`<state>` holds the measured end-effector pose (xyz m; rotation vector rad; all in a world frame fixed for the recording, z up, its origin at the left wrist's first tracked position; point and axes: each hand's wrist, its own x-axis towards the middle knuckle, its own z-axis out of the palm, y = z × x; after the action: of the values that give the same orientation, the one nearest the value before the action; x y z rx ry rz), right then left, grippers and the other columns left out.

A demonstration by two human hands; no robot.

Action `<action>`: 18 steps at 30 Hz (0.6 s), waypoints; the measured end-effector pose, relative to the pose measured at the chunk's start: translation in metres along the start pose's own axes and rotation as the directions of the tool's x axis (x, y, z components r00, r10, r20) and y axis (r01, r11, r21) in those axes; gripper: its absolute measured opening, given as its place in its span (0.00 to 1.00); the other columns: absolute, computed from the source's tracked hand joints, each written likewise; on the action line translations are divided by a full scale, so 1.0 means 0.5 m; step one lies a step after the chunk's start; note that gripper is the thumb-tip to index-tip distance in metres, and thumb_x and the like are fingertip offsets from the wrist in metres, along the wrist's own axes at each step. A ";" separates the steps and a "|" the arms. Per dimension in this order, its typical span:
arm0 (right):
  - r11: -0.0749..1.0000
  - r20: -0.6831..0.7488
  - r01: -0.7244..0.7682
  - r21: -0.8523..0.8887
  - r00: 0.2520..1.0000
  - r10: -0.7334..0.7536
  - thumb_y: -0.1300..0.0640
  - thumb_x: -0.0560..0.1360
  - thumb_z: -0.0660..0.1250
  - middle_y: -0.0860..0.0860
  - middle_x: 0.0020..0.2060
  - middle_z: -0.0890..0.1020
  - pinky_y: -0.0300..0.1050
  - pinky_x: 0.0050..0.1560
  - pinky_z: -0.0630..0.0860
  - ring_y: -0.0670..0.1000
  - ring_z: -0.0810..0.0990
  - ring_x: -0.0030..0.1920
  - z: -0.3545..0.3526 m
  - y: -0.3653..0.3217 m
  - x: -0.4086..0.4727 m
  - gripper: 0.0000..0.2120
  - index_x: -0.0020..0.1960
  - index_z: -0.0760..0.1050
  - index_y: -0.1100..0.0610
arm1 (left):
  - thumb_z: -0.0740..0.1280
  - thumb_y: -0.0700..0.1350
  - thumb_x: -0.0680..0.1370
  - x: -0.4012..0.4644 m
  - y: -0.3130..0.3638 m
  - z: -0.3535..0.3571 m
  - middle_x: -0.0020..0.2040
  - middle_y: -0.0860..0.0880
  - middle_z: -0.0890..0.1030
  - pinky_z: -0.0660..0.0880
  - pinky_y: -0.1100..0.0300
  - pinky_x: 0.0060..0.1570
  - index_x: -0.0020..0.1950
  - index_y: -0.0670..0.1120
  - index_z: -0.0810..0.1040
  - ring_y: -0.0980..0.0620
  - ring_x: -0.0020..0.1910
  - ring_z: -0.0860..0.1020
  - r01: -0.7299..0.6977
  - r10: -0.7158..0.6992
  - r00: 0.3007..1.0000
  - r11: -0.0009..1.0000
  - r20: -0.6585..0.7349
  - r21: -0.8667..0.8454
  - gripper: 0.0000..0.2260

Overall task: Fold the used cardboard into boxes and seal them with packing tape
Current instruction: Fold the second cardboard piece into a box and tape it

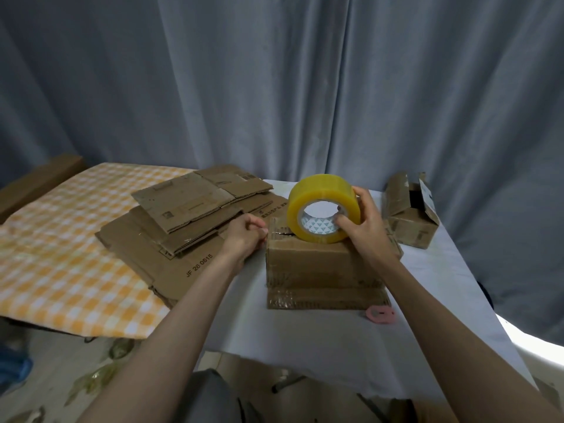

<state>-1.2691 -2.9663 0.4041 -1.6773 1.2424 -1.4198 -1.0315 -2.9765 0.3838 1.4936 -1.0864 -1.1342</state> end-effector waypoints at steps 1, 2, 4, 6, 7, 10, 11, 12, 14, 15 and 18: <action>1.000 0.002 0.001 -0.002 1.000 -0.001 0.61 0.77 0.70 0.47 0.54 0.78 0.33 0.49 0.78 0.46 0.79 0.54 -0.001 0.001 0.000 0.21 0.66 0.68 0.48 | 0.63 0.31 0.79 -0.005 -0.001 0.004 0.39 0.46 0.78 0.77 0.57 0.43 0.48 0.43 0.77 0.51 0.38 0.76 -0.026 0.026 1.000 0.999 -0.013 0.034 0.08; 1.000 0.004 0.002 -0.002 1.000 -0.002 0.61 0.77 0.70 0.47 0.54 0.78 0.32 0.48 0.78 0.46 0.79 0.54 0.000 0.002 0.000 0.21 0.66 0.68 0.47 | 0.62 0.31 0.79 -0.011 -0.003 0.005 0.40 0.46 0.79 0.76 0.59 0.42 0.48 0.43 0.78 0.52 0.39 0.77 -0.038 0.039 0.999 0.998 -0.024 0.051 0.09; 1.000 0.005 0.010 -0.005 1.000 -0.010 0.61 0.77 0.70 0.47 0.52 0.78 0.32 0.48 0.77 0.45 0.79 0.53 0.000 0.002 -0.002 0.21 0.65 0.68 0.46 | 0.63 0.31 0.79 -0.027 -0.011 0.003 0.41 0.47 0.80 0.75 0.63 0.39 0.47 0.44 0.79 0.52 0.40 0.77 -0.034 0.035 0.999 0.999 -0.035 0.038 0.10; 0.999 -0.001 0.033 -0.010 0.999 -0.033 0.63 0.77 0.70 0.47 0.50 0.78 0.32 0.47 0.77 0.44 0.78 0.50 -0.001 0.002 -0.002 0.22 0.62 0.68 0.43 | 0.64 0.30 0.78 -0.044 -0.020 -0.001 0.41 0.48 0.82 0.76 0.65 0.38 0.44 0.47 0.80 0.54 0.40 0.79 -0.060 0.061 0.997 0.998 -0.045 0.021 0.13; 0.999 -0.001 0.039 -0.011 0.999 -0.039 0.63 0.77 0.70 0.45 0.49 0.78 0.31 0.47 0.77 0.43 0.78 0.50 -0.001 0.002 -0.002 0.22 0.61 0.68 0.41 | 0.65 0.30 0.78 -0.054 -0.022 -0.001 0.40 0.51 0.83 0.78 0.65 0.40 0.43 0.49 0.81 0.58 0.39 0.80 -0.095 0.097 0.994 0.995 -0.054 0.038 0.15; 0.999 0.012 0.049 -0.017 0.999 -0.049 0.63 0.77 0.70 0.39 0.47 0.78 0.29 0.47 0.76 0.39 0.79 0.48 -0.001 0.000 -0.003 0.23 0.61 0.67 0.40 | 0.67 0.33 0.78 -0.076 -0.025 0.002 0.47 0.56 0.84 0.77 0.63 0.53 0.51 0.50 0.85 0.63 0.42 0.80 -0.262 0.307 0.949 0.896 -0.072 0.358 0.14; 0.999 0.021 0.052 -0.011 0.998 -0.051 0.64 0.77 0.69 0.38 0.46 0.79 0.30 0.47 0.76 0.38 0.79 0.48 -0.001 0.000 -0.004 0.24 0.62 0.67 0.41 | 0.66 0.35 0.78 -0.082 -0.022 0.004 0.53 0.53 0.84 0.74 0.65 0.56 0.58 0.48 0.84 0.58 0.48 0.81 -0.324 0.398 0.915 0.815 -0.059 0.481 0.14; 0.999 0.031 0.052 -0.004 0.998 -0.052 0.65 0.77 0.69 0.37 0.45 0.80 0.30 0.48 0.76 0.39 0.80 0.49 0.000 0.001 -0.004 0.24 0.63 0.67 0.41 | 0.65 0.36 0.79 -0.087 -0.019 0.008 0.60 0.50 0.83 0.69 0.67 0.61 0.64 0.46 0.81 0.53 0.56 0.80 -0.387 0.477 0.879 0.742 -0.025 0.547 0.15; 0.999 0.045 0.053 0.002 0.998 -0.053 0.65 0.77 0.69 0.35 0.45 0.81 0.30 0.48 0.76 0.39 0.81 0.50 0.000 0.001 -0.005 0.24 0.62 0.67 0.41 | 0.63 0.40 0.80 -0.096 -0.016 0.019 0.71 0.47 0.75 0.60 0.70 0.69 0.74 0.43 0.70 0.48 0.69 0.72 -0.474 0.525 0.847 0.683 0.077 0.556 0.21; 0.999 0.049 0.051 0.006 0.997 -0.052 0.65 0.77 0.69 0.37 0.46 0.81 0.31 0.48 0.77 0.40 0.81 0.50 0.001 0.001 -0.006 0.24 0.62 0.67 0.41 | 0.62 0.43 0.81 -0.098 -0.017 0.025 0.75 0.47 0.70 0.59 0.63 0.73 0.79 0.45 0.62 0.48 0.73 0.68 -0.481 0.498 0.857 0.685 0.131 0.547 0.26; 0.999 0.062 0.030 0.022 0.998 -0.031 0.64 0.78 0.68 0.46 0.50 0.82 0.34 0.51 0.78 0.44 0.82 0.52 0.000 0.003 -0.006 0.24 0.66 0.65 0.44 | 0.63 0.56 0.81 -0.101 -0.030 0.044 0.81 0.48 0.56 0.60 0.44 0.75 0.82 0.50 0.41 0.46 0.79 0.57 -0.430 0.358 0.902 0.682 0.244 0.591 0.39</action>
<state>-1.2692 -2.9642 0.4016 -1.7198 1.1681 -1.3828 -1.0606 -2.9283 0.3737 1.5777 -1.9039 -0.5494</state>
